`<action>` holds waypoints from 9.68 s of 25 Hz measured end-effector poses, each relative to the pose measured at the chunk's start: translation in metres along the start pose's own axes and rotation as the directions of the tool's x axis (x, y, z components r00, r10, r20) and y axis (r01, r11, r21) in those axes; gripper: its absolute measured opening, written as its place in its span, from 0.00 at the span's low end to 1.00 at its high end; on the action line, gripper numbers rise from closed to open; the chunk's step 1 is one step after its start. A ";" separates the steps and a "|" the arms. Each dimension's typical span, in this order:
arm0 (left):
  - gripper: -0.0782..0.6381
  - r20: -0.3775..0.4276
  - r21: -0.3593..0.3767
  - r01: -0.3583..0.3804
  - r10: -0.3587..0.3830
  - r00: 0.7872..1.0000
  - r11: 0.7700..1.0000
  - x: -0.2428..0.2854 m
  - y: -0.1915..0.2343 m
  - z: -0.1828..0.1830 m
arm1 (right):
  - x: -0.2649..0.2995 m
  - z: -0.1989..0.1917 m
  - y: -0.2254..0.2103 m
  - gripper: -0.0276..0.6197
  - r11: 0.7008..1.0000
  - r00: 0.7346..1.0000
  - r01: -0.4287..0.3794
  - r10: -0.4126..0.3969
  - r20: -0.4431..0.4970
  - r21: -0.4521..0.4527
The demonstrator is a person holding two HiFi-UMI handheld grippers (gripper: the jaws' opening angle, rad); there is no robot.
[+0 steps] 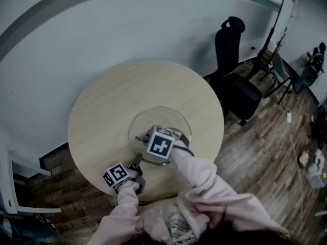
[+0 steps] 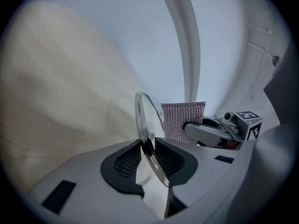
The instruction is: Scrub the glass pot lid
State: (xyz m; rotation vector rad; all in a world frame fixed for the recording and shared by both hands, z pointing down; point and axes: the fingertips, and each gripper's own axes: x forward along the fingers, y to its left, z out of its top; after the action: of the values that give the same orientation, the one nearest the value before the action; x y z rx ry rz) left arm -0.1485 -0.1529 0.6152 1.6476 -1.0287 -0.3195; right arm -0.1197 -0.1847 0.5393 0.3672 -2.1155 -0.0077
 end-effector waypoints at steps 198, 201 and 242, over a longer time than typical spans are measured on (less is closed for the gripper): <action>0.25 0.024 0.008 0.021 -0.021 0.999 1.000 -0.003 -0.006 -0.014 | -0.026 -0.054 0.074 0.17 0.996 0.991 -0.044 0.033 -0.132 -0.077; 0.25 0.020 0.013 0.025 -0.025 0.999 1.000 -0.002 -0.007 -0.014 | -0.028 -0.053 0.075 0.17 0.997 0.992 -0.045 0.036 -0.123 -0.070; 0.26 0.054 0.017 -0.059 0.058 0.997 0.998 -0.005 -0.005 -0.016 | -0.051 -0.133 -0.121 0.17 0.966 0.937 0.260 -0.255 -0.238 -0.013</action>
State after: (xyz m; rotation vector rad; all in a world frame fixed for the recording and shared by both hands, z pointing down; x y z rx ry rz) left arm -0.1386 -0.1386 0.6149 1.6302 -1.1212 -0.3174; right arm 0.0471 -0.2681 0.5519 0.6239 -1.8194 -0.0931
